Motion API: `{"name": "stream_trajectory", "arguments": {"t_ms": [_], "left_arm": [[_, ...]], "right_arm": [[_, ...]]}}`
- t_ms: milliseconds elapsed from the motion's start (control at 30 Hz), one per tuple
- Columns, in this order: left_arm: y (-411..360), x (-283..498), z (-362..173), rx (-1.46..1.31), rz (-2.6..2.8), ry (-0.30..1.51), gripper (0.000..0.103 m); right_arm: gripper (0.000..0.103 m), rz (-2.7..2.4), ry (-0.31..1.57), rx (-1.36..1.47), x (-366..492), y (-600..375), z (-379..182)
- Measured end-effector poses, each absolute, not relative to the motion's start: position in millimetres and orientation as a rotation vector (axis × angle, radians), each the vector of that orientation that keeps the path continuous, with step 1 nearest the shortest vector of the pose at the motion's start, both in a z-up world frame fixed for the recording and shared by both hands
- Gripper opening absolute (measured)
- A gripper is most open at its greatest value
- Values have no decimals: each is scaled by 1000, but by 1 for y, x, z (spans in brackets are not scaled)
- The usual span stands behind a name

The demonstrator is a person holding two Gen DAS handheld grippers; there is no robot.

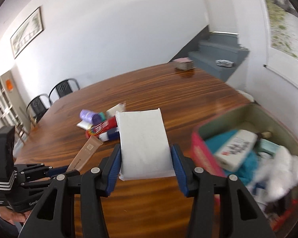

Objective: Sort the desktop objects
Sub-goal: 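Carry the tan tube and white packet into the tin box and release both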

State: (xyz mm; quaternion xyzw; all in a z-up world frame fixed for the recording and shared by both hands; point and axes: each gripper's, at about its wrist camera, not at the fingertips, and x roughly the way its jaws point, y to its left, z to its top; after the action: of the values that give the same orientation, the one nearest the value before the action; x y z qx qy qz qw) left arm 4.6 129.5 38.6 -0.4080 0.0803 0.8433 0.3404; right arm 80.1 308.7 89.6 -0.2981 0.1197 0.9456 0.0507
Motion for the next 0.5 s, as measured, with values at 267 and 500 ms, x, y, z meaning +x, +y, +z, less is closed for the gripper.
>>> {"name": "stream_trajectory", "arguments": {"t_ms": [267,500], "left_arm": [[171,19,55,-1002,2135,199,19],[222,30,73,-960,2052,159,19]], "right_arm": [[54,2761,435,-805,129,362,99],[54,2684,497,-740,158,401,99]]}}
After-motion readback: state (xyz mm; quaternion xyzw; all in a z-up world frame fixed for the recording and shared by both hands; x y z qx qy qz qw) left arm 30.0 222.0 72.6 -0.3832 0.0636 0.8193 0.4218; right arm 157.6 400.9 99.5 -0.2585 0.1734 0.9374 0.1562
